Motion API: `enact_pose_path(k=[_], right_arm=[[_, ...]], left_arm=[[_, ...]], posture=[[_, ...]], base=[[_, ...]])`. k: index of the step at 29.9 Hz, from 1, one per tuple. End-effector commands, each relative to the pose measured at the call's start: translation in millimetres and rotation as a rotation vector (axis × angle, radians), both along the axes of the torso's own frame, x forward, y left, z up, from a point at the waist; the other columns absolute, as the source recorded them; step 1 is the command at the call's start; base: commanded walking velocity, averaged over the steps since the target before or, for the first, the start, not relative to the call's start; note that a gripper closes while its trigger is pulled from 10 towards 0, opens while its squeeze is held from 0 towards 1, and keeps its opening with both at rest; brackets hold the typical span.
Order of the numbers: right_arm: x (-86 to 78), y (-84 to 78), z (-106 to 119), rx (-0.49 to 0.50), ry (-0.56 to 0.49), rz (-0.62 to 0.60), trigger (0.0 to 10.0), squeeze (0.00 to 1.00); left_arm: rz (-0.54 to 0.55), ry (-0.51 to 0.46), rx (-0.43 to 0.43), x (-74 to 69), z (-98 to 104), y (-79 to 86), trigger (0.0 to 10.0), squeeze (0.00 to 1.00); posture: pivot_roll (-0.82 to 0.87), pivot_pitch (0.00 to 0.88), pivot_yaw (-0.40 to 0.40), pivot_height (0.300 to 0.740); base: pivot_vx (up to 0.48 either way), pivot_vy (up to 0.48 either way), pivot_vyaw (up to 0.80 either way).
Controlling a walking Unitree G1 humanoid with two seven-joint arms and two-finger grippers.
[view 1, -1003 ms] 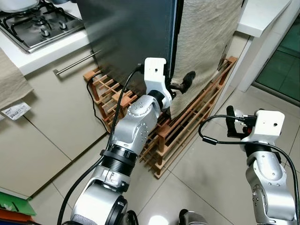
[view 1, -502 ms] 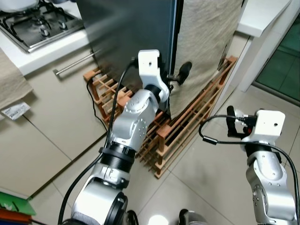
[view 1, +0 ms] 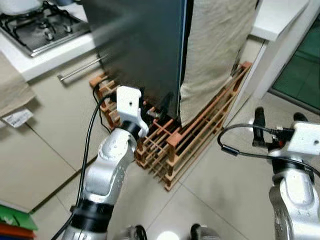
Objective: Restocking fridge
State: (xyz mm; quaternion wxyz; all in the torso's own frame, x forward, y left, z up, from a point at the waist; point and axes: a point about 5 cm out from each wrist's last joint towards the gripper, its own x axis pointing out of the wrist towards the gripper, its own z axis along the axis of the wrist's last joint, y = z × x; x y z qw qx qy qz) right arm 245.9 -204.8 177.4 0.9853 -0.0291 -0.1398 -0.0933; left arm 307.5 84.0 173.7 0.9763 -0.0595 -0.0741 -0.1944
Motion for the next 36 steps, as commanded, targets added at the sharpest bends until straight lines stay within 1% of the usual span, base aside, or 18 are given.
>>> enact_pose_path(k=[1,2,3,5,6,8,10,11,12,19,26,28,32,33,36], right_arm=[[8.2,3.3,-1.3,-0.01,0.008,0.038,10.0,0.0],[10.8,4.9,-0.8,-0.012,0.006,0.05,10.0,0.0],[10.8,4.9,-0.8,-0.012,0.006,0.05,10.0,0.0],[16.9,8.1,-1.7,-0.019,0.012,0.065,10.0,0.0],[16.9,8.1,-1.7,-0.019,0.012,0.065,10.0,0.0],[19.5,8.8,-3.2,-0.023,0.02,0.069,10.0,0.0],[20.9,9.4,-4.5,-0.031,0.025,0.073,10.0,0.0],[21.7,8.9,-5.8,-0.033,0.029,0.072,10.0,0.0],[21.8,8.8,-6.4,-0.035,0.031,0.071,10.0,0.0],[19.6,8.0,-10.1,-0.034,0.041,0.061,10.0,0.0],[17.3,5.6,-14.7,-0.034,0.056,0.057,10.0,0.0],[17.5,3.8,-17.1,-0.012,0.067,0.05,10.0,0.0],[17.3,3.6,-17.6,-0.009,0.069,0.049,10.0,0.0],[16.9,3.9,-18.3,-0.013,0.071,0.05,10.0,0.0],[16.4,4.1,-19.1,-0.014,0.074,0.051,10.0,0.0]], left_arm=[[0.011,-0.034,0.016,8.5,9.4,-7.2,10.0,0.0],[0.001,-0.04,0.008,10.7,12.4,-10.6,10.0,0.0],[0.001,-0.04,0.008,10.7,12.4,-10.6,10.0,0.0],[-0.049,-0.044,-0.022,16.7,21.4,-23.5,10.0,0.0],[-0.049,-0.044,-0.022,16.7,21.4,-23.5,10.0,0.0],[-0.074,-0.038,-0.052,20.2,27.4,-33.2,10.0,0.0],[-0.094,-0.034,-0.06,22.9,31.4,-42.3,10.0,0.0],[-0.12,-0.028,-0.08,25.9,35.2,-51.0,10.0,0.0],[-0.122,-0.028,-0.084,28.0,37.2,-54.1,10.0,0.0],[-0.133,-0.008,-0.122,36.1,42.3,-61.4,10.0,0.0],[-0.198,-0.023,-0.169,39.6,54.4,-71.6,10.0,0.0],[-0.232,-0.02,-0.172,40.6,56.8,-78.4,10.0,0.0],[-0.241,-0.019,-0.17,40.8,57.0,-80.6,10.0,0.0],[-0.258,-0.014,-0.17,41.1,56.9,-84.8,10.0,0.0],[-0.269,-0.007,-0.169,41.5,56.5,-88.1,10.0,0.0]], posture=[[-0.19,0.077,0.063,0.74],[-0.19,0.075,0.062,0.74],[-0.19,0.075,0.062,0.74],[-0.19,0.076,0.061,0.74],[-0.19,0.076,0.061,0.74],[-0.2,0.074,0.063,0.74],[-0.2,0.076,0.064,0.74],[-0.2,0.078,0.066,0.74],[-0.21,0.078,0.071,0.74],[-0.23,0.085,0.08,0.74],[-0.24,0.078,0.083,0.74],[-0.24,0.074,0.086,0.74],[-0.24,0.074,0.089,0.74],[-0.24,0.072,0.091,0.74],[-0.24,0.073,0.092,0.74]], base=[[0.0,0.0,0.0],[0.0,0.0,0.0],[0.0,0.0,0.0],[0.0,0.0,0.0],[0.0,0.0,0.0],[0.0,0.0,0.0],[0.0,0.0,0.0],[0.0,0.0,0.0],[0.0,0.0,0.0],[0.0,0.0,0.0],[0.0,0.0,0.0],[0.0,0.0,0.0],[0.0,0.0,0.0],[0.0,0.0,0.0],[0.0,0.0,0.0]])
